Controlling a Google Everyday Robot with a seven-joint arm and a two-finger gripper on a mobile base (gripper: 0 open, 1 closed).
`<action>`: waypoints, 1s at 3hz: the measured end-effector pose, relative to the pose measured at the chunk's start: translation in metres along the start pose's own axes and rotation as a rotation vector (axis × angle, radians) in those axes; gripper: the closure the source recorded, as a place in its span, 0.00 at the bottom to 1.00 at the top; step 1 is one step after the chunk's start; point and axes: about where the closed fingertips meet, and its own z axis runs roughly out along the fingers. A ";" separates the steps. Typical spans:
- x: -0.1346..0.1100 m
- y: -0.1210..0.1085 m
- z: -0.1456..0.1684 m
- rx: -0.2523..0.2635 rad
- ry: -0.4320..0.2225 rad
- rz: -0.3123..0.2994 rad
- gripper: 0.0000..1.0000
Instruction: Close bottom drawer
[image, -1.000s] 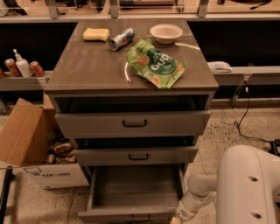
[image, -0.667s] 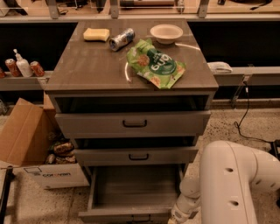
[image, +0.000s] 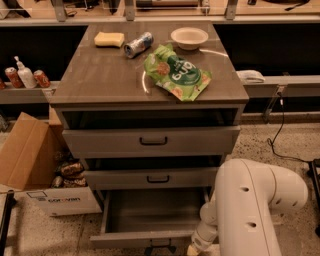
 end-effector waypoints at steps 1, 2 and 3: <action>0.000 0.000 0.000 0.000 0.000 0.000 1.00; -0.016 -0.018 0.005 0.044 -0.054 -0.022 1.00; -0.018 -0.020 0.006 0.047 -0.060 -0.027 1.00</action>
Offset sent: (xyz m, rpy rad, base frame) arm 0.0616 -0.0016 -0.0290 0.0140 -0.1993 -0.0130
